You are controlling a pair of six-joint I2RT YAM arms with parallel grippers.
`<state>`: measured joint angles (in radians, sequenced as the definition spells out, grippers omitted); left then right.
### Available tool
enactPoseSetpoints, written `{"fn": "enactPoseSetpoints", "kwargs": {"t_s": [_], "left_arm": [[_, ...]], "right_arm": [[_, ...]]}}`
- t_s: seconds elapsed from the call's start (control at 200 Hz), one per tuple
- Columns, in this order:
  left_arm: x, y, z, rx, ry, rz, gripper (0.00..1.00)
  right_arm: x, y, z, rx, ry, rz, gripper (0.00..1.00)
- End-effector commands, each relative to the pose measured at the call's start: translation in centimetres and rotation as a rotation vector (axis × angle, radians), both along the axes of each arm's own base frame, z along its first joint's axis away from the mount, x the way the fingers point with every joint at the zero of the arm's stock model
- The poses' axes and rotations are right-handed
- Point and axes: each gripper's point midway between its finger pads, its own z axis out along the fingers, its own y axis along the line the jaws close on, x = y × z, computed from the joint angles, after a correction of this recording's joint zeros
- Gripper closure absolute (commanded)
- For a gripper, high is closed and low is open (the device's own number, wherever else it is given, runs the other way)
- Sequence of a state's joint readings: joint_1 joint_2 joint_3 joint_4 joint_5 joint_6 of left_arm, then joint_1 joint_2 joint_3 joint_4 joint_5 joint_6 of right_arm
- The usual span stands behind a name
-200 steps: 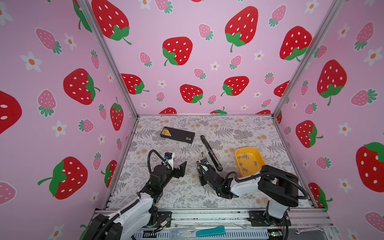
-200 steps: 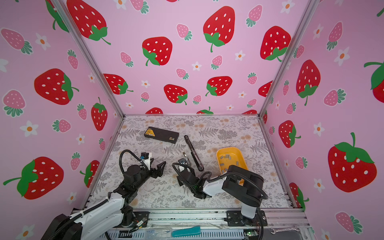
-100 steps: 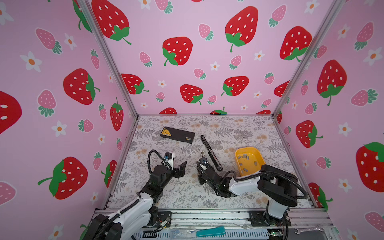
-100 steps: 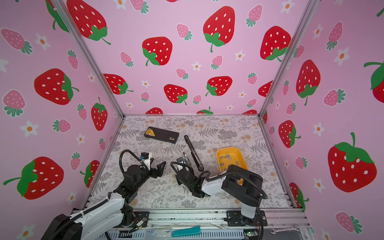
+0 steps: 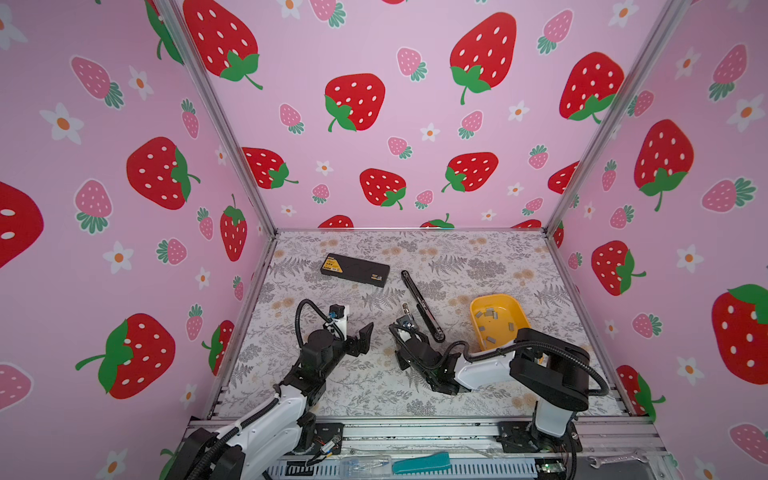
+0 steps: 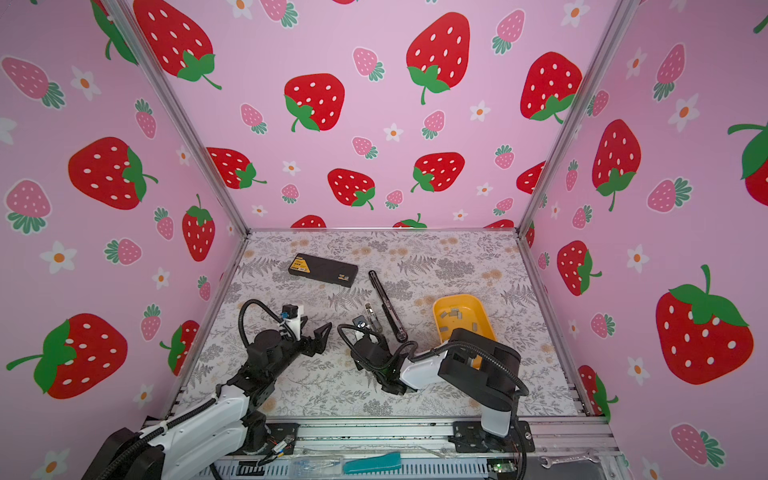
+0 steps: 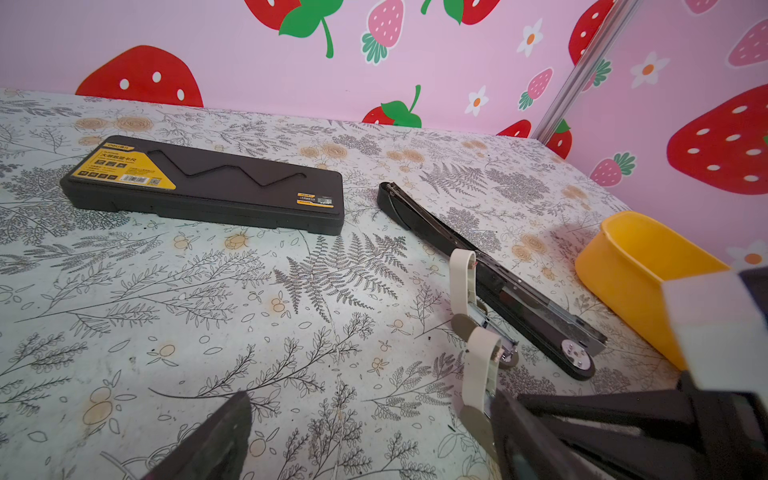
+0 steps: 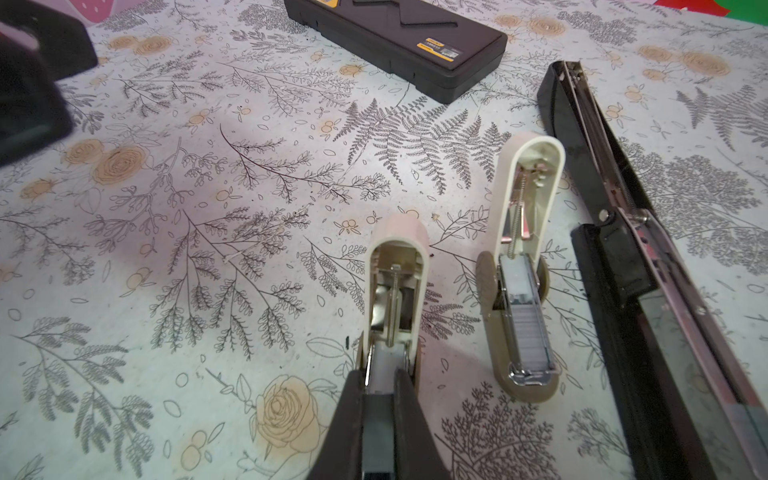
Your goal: Load the staples into the stapler
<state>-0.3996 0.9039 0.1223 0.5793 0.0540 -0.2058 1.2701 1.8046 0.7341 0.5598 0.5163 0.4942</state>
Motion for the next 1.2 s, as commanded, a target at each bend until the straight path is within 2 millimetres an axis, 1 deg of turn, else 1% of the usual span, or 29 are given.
{"fn": "enactPoseSetpoints", "kwargs": {"t_s": [0.0, 0.41, 0.74, 0.845, 1.046, 1.196], "left_arm": [[0.4, -0.3, 1.5, -0.007, -0.051, -0.005, 0.09], [0.4, -0.3, 1.5, -0.006, -0.052, -0.005, 0.09], [0.4, -0.3, 1.5, -0.006, -0.052, -0.004, 0.09], [0.4, -0.3, 1.5, -0.005, -0.051, -0.005, 0.09], [0.4, -0.3, 1.5, -0.005, -0.052, -0.005, 0.09], [0.4, -0.3, 1.5, -0.005, -0.053, -0.004, 0.09]], "right_arm": [[0.1, 0.3, 0.2, -0.010, -0.019, -0.009, 1.00], [0.1, 0.4, -0.5, -0.027, -0.009, -0.009, 1.00], [0.2, -0.1, -1.0, -0.050, -0.012, -0.021, 1.00], [0.2, -0.2, -0.6, -0.046, -0.017, -0.022, 1.00], [-0.4, 0.5, 0.9, -0.024, -0.034, 0.029, 1.00], [-0.4, 0.3, 1.2, -0.027, -0.051, 0.036, 1.00]]}}
